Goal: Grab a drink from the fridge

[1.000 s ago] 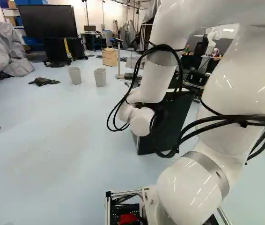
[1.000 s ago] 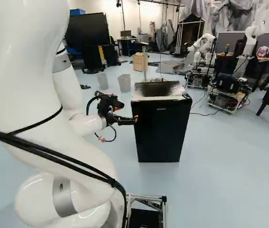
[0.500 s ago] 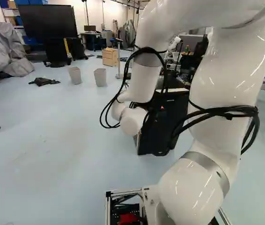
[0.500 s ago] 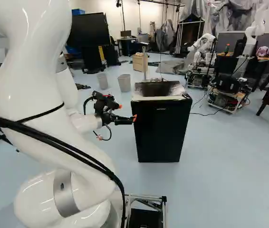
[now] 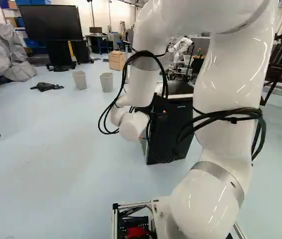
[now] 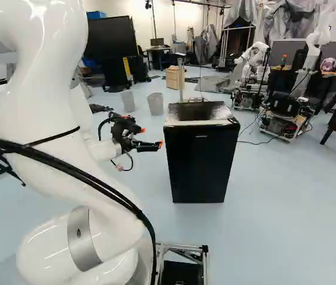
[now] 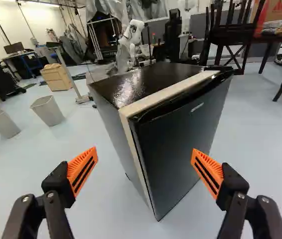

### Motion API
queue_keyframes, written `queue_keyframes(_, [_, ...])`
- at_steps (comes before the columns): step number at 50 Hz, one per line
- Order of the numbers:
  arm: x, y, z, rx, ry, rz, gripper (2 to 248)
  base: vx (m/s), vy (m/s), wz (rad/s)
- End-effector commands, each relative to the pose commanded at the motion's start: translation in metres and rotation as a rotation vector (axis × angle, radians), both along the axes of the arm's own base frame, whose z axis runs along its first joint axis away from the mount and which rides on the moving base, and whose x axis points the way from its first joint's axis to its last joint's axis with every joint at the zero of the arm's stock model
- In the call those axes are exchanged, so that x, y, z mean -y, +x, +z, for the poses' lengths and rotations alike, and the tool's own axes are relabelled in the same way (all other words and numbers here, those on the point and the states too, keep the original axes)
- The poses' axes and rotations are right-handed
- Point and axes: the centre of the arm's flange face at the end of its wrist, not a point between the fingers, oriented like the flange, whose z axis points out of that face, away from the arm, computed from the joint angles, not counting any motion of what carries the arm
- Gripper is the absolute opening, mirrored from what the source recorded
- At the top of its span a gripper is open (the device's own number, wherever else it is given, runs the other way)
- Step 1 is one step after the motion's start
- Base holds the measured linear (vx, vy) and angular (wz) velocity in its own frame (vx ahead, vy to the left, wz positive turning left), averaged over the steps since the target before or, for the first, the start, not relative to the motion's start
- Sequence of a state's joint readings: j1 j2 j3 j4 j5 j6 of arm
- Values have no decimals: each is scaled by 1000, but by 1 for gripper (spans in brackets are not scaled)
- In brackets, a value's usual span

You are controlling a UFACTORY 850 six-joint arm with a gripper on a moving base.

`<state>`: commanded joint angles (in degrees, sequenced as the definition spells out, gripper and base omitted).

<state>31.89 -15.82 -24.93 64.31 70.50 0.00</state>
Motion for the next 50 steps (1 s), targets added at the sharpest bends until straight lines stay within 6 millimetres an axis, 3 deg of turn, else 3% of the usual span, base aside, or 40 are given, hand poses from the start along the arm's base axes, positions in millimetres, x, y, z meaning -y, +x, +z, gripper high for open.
queue_keyframes(28, [-33,49,-4,33,31,-40,247,0,0,0])
queue_keyframes(50, [-45,87,-8,60,63,-120,247,0,0,0])
